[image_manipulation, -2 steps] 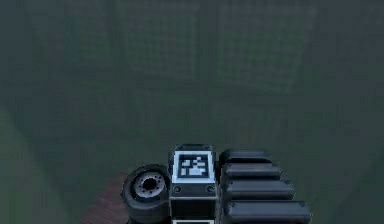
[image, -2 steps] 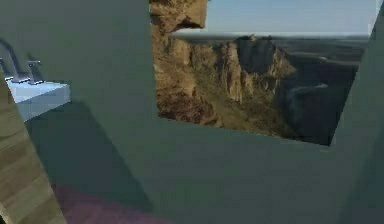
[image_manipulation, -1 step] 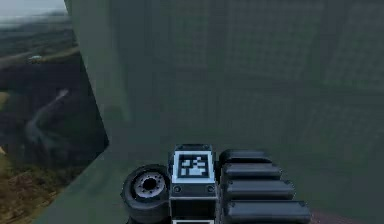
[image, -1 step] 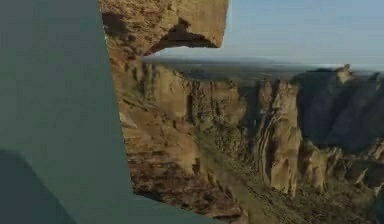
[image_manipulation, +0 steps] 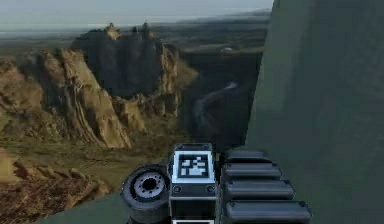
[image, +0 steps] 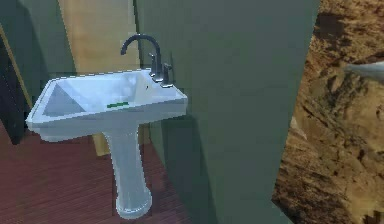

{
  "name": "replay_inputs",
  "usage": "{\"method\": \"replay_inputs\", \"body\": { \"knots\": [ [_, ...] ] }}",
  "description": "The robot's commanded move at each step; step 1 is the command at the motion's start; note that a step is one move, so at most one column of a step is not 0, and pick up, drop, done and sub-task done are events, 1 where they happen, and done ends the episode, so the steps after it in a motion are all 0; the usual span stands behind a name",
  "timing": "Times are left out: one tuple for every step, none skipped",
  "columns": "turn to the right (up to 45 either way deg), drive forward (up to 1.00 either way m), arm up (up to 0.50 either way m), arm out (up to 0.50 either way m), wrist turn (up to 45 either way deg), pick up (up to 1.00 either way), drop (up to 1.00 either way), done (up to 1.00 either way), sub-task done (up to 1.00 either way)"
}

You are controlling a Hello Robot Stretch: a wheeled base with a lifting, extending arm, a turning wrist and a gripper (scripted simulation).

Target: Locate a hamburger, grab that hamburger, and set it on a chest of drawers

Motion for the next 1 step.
{"method": "replay_inputs", "body": {
  "knots": [
    [-12.0,0.0,0.0,0.0,0.0,0.0,0.0,0.0,0.0]
  ]
}}
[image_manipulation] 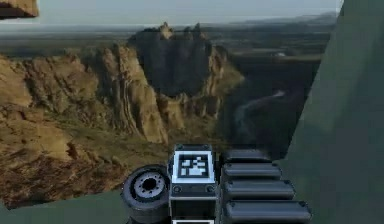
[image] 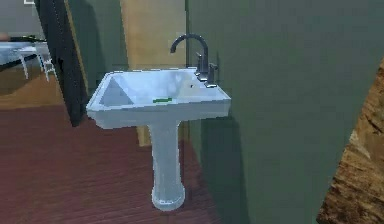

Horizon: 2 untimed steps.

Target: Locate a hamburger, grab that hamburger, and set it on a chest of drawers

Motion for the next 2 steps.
{"method": "replay_inputs", "body": {
  "knots": [
    [0.0,0.15,0.0,0.0,0.0,0.0,0.0,0.0,0.0],
    [-45.0,0.0,0.0,0.0,0.0,0.0,0.0,0.0,0.0]
  ]
}}
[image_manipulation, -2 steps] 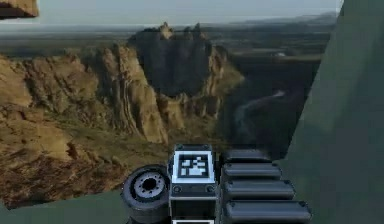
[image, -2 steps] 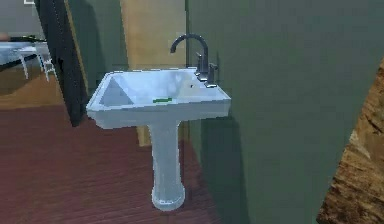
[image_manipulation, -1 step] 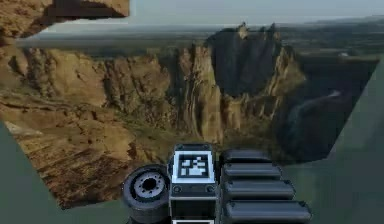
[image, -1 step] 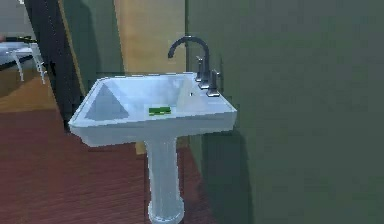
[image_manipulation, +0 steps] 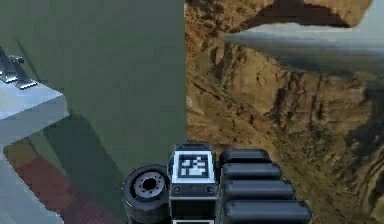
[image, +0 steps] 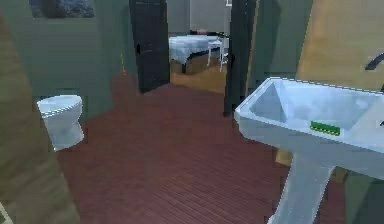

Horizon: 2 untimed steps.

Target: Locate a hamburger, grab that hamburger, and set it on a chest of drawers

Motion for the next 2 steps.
{"method": "replay_inputs", "body": {
  "knots": [
    [-18.0,0.0,0.0,0.0,0.0,0.0,0.0,0.0,0.0],
    [0.0,0.55,0.0,0.0,0.0,0.0,0.0,0.0,0.0]
  ]
}}
